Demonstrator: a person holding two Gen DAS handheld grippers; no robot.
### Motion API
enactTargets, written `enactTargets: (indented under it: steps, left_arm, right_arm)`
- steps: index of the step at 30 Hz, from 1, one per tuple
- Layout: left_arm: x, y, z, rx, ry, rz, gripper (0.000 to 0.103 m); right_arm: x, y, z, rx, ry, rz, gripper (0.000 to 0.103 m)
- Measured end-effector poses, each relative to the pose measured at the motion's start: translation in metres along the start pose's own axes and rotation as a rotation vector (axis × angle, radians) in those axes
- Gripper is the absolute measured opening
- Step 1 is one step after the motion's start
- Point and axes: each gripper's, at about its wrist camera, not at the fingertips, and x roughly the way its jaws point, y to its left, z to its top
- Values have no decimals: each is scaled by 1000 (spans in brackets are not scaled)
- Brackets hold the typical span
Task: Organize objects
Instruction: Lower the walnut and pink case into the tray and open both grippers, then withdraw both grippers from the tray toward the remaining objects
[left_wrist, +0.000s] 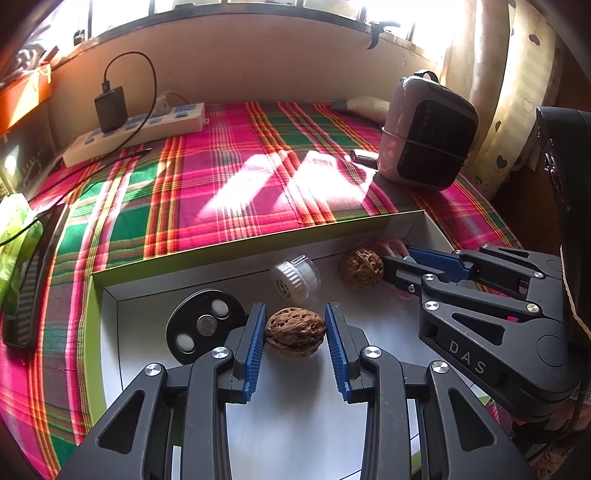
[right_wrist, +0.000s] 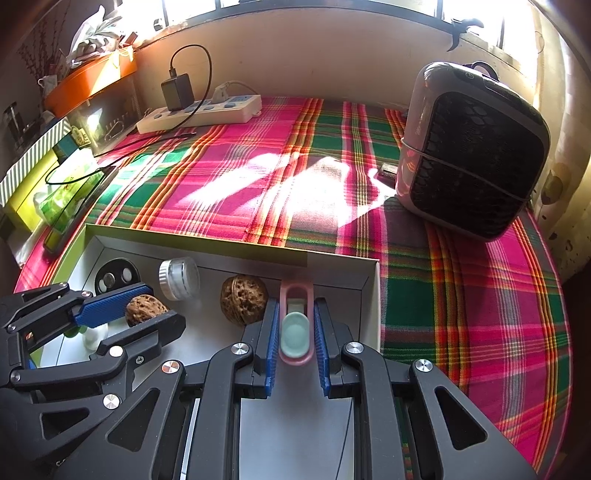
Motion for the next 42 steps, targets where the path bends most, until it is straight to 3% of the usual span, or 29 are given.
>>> enactTargets:
  steps: [11,15,42]
  left_arm:
    - [0,-1,0,-3,2,-1,31]
    - [-2,-1,0,-9,-2,-1,32]
    - [-52,-2,-23,-12,-79,50,33]
  right_arm:
    - [-3,0,-1,-1,-5,-9,19]
    - [-5,1,-3,-2,-7,-10,24]
    - [-47,14,-25,22,-69,10,32]
